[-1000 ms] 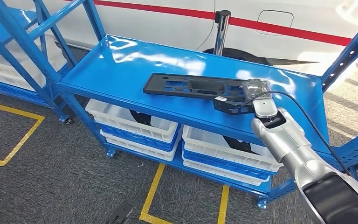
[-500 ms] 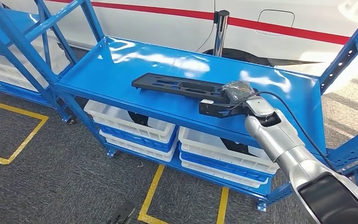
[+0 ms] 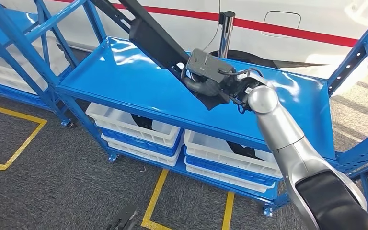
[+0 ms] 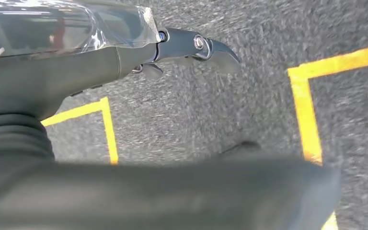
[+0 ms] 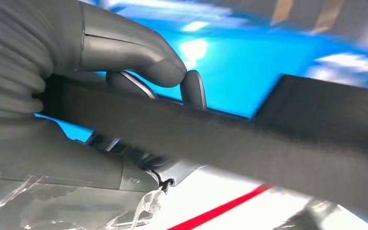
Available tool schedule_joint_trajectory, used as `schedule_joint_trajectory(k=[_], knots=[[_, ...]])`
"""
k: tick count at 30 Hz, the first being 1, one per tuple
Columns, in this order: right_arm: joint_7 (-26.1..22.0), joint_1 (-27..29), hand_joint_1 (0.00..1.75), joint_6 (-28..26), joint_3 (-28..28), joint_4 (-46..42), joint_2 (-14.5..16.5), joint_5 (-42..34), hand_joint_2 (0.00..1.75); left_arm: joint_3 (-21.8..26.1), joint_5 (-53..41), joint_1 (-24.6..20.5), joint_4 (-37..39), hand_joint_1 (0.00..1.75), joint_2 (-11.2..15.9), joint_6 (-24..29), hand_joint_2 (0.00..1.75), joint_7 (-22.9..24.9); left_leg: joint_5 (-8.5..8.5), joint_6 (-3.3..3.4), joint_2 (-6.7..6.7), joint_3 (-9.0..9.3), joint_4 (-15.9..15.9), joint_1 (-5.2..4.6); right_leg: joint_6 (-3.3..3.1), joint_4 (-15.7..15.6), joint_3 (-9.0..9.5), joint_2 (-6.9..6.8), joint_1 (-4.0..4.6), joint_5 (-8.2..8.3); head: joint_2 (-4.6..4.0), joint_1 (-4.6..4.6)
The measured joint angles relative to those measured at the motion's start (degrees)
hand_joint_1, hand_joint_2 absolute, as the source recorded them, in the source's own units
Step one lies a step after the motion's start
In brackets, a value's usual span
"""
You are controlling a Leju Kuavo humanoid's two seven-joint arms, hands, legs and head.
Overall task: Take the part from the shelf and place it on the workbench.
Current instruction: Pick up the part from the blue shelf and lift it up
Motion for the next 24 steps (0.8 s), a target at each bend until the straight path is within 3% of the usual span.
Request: schedule_joint_trajectory(k=[1, 4, 5, 6, 7, 9, 11, 15, 17, 19, 20, 21, 22, 24], knots=[[1.22, 0.1, 1.75, -0.04, -0.64, -1.97, -0.25, -4.13, 1.75, 0.13, 0.18, -0.03, 0.0, 0.0, 0.0, 0.04, 1.75, -0.92, 0.3, 0.21, -0.05, 0.12, -0.42, 0.19, 0.12, 2.02, -0.78, -0.15, 0.09, -1.54, 0.0, 0.06], [5.73, 1.49, 1.75, -0.66, -2.9, -8.83, -1.01, -16.9, 1.75, 0.4, 0.78, 0.12, 0.0, 0.0, -0.03, 0.4, 1.75, -3.65, 0.45, 0.5, -0.2, 0.24, -0.65, 0.26, 0.19, 13.43, -5.4, -0.31, 0.13, -7.53, 0.0, 0.23], [7.17, 2.55, 1.75, -1.35, -3.68, -11.6, -1.26, -20.34, 1.75, 0.55, 1.06, 0.23, 0.0, 0.0, -0.03, 0.54, 1.75, -4.75, 0.38, 0.52, -0.24, 0.34, -0.63, 0.27, 0.28, 15.77, -6.34, -0.32, 0.12, -8.09, 0.0, 0.24], [8.41, 3.89, 1.75, -2.36, -4.42, -14.62, -1.53, -23.17, 1.75, 0.78, 1.4, 0.3, 0.0, 0.0, -0.04, 0.66, 1.75, -6.08, 0.29, 0.51, -0.28, 0.48, -0.6, 0.3, 0.4, 15.8, -6.25, -0.36, 0.09, -7.39, 0.0, 0.25], [9.34, 5.43, 1.75, -3.64, -5.11, -17.72, -1.82, -25.15, 1.75, 1.04, 1.84, 0.33, 0.0, 0.0, -0.05, 0.71, 1.75, -7.65, 0.14, 0.44, -0.37, 0.69, -0.54, 0.35, 0.49, 13.35, -5.01, -0.45, 0.04, -5.58, 0.0, 0.25], [10.35, 8.96, 1.75, -6.44, -6.38, -24.12, -2.25, -27.37, 1.75, 1.59, 2.67, 0.3, 0.0, 0.0, -0.08, 0.75, 1.75, -10.99, -0.29, 0.08, -0.52, 1.1, -0.34, 0.37, 0.52, 4.61, -0.7, -0.8, -0.01, -1.27, 0.0, 0.26], [10.33, 13.0, 1.75, -8.76, -7.44, -30.38, -2.44, -27.97, 1.75, 2.17, 3.23, 0.17, 0.0, 0.0, -0.1, 0.97, 1.75, -13.39, -0.64, -0.41, -0.52, 1.1, 0.02, 0.21, 0.19, -0.99, 1.85, -0.95, 0.11, 0.52, 0.0, 0.25], [9.25, 20.72, 1.75, -11.08, -8.51, -40.11, -2.51, -27.26, 1.75, 2.87, 3.1, -0.25, 0.0, 0.0, -0.18, 2.6, 1.75, -16.43, -1.53, -1.24, -0.28, 0.58, 1.03, 0.2, -0.85, -1.73, 2.04, -0.77, 0.1, 0.48, 0.0, 0.23], [8.84, 23.7, 1.75, -11.67, -8.88, -43.99, -2.51, -26.38, 1.75, 3.06, 2.94, -0.6, 0.0, 0.0, -0.26, 3.01, 1.75, -17.77, -4.52, -1.93, -0.13, -1.62, 6.2, 0.45, -1.36, -1.83, 2.13, -0.81, -0.16, 0.56, 0.0, 0.14], [8.66, 26.05, 1.75, -12.19, -9.06, -47.05, -2.52, -25.59, 1.75, 3.43, 3.7, -0.88, 0.0, 0.0, -0.36, 2.39, 1.75, -18.47, -8.22, -2.49, -0.05, -5.35, 14.88, 0.7, -1.58, -1.82, 2.1, -0.71, -0.17, 0.56, 0.0, 0.05], [8.85, 27.04, 1.75, -12.47, -9.12, -48.34, -2.54, -25.18, 1.75, 3.68, 4.16, -0.95, 0.0, 0.0, -0.39, 2.12, 1.75, -18.46, -9.11, -2.59, -0.04, -6.73, 17.91, 0.76, -1.6, -1.81, 2.1, -0.62, -0.16, 0.57, 0.0, 0.05], [9.23, 27.88, 1.75, -12.8, -9.17, -49.5, -2.55, -24.67, 1.75, 3.92, 4.43, -1.02, 0.0, 0.0, -0.43, 2.21, 1.75, -18.02, -8.93, -2.56, -0.04, -7.11, 18.73, 0.78, -1.6, -1.81, 2.14, -0.51, -0.14, 0.56, 0.0, 0.05], [9.73, 28.48, 1.75, -13.19, -9.22, -50.45, -2.57, -24.17, 1.75, 4.12, 4.53, -1.12, 0.0, 0.0, -0.46, 2.59, 1.75, -17.29, -7.7, -2.39, -0.04, -6.31, 16.97, 0.76, -1.6, -1.81, 2.19, -0.39, -0.11, 0.56, 0.0, 0.05], [10.64, 29.05, 1.75, -14.4, -9.34, -51.82, -2.63, -23.15, 1.75, 4.37, 4.68, -1.33, 0.0, 0.0, -0.45, 3.55, 1.75, -14.99, -3.72, -1.64, -0.04, -2.1, 8.09, 0.57, -1.56, -1.83, 2.35, -0.21, -0.04, 0.55, 0.0, 0.05]])
